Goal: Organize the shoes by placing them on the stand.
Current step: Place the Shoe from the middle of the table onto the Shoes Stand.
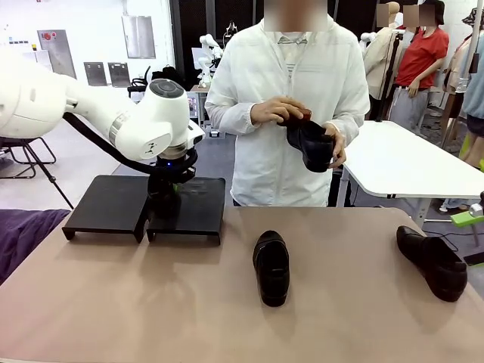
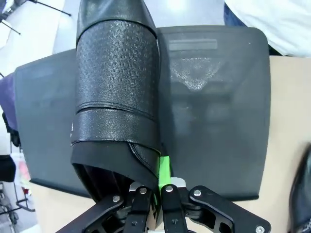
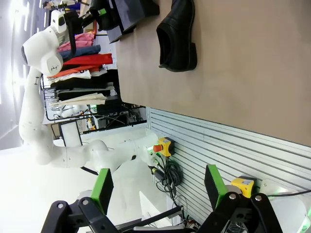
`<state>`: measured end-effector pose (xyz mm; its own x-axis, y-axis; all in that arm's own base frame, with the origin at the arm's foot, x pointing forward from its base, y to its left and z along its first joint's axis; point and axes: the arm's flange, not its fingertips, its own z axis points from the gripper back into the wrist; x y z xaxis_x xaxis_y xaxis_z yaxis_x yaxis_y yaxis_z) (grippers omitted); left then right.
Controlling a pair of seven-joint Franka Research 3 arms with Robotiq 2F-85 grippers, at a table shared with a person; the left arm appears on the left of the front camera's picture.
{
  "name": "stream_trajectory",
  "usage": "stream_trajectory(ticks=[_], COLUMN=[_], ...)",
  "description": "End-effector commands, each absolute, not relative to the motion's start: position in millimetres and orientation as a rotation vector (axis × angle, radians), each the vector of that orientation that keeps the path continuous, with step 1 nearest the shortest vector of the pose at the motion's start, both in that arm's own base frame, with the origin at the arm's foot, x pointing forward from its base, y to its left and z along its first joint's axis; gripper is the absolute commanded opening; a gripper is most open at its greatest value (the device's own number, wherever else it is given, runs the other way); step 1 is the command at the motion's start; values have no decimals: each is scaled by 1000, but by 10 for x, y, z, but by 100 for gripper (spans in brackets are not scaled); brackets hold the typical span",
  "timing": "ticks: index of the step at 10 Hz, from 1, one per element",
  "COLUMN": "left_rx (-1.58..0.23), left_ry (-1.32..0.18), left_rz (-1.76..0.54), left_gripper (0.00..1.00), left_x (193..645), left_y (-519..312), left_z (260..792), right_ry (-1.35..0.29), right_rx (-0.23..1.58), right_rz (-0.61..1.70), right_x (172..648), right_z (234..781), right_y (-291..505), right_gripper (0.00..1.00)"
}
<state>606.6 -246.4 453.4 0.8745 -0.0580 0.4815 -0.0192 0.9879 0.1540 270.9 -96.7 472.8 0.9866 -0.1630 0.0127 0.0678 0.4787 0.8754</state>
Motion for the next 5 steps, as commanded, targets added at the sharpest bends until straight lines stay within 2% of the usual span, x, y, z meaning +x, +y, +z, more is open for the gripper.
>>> stream_trajectory(ticks=[1,5], left_rx=[185,204], left_ry=[-511,-487], left_rz=[-12,-37], left_gripper=[0,0], left_x=[6139,6258], left_y=[-2536,-2530], left_z=[4479,4353], right_ry=[-101,-101], right_rx=[1052,1052], right_rz=[-112,-112], right_x=[2686,2686], right_z=[4730,4730], right_y=[-1014,-1014], right_gripper=[100,100])
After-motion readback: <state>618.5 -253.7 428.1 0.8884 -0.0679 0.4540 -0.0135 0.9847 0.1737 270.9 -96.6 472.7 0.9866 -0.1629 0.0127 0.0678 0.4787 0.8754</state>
